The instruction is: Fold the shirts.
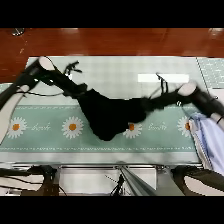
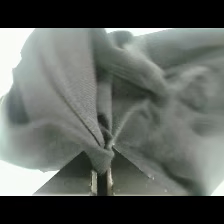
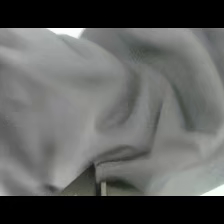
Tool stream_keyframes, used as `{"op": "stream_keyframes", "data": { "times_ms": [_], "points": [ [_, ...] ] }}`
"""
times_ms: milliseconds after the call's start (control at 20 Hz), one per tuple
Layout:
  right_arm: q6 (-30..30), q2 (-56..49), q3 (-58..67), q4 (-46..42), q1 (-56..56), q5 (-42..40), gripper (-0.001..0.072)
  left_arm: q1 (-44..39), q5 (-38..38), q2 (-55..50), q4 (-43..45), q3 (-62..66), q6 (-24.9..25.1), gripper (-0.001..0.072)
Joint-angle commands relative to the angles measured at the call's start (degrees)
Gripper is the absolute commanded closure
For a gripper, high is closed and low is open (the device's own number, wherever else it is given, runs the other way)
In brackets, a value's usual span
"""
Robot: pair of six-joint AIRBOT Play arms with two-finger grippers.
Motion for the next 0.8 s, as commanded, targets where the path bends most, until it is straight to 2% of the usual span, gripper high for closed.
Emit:
{"op": "stream_keyframes", "data": {
  "times_ms": [0, 200, 300, 500, 750],
  "points": [
    [2.1, -0.2, 23.3, -5.8, -2.5, 6.5, 0.0675, 3.9, 5.5, 8.4, -2.1, 4.4, 0.3, 0.0684],
    [5.8, -0.2, 56.7, -10.9, -5.6, 11.3, 0.0675, 10.3, 17.9, 23.0, -2.3, 11.5, -1.4, 0.0684],
    [5.8, 0.5, 68.2, -12.0, -6.2, 16.0, 0.0675, 13.0, 22.5, 30.4, -2.3, 13.1, -0.9, 0.0684],
    [5.1, 12.5, 66.7, -14.7, -6.2, 16.3, 0.0675, 18.9, 27.5, 44.8, -0.4, 13.2, -1.0, 0.0684],
    [6.4, 27.7, 60.9, -25.1, -6.2, 21.6, 0.0675, 24.9, 22.5, 58.5, 10.6, 13.2, -1.2, 0.0684]
  ]
}}
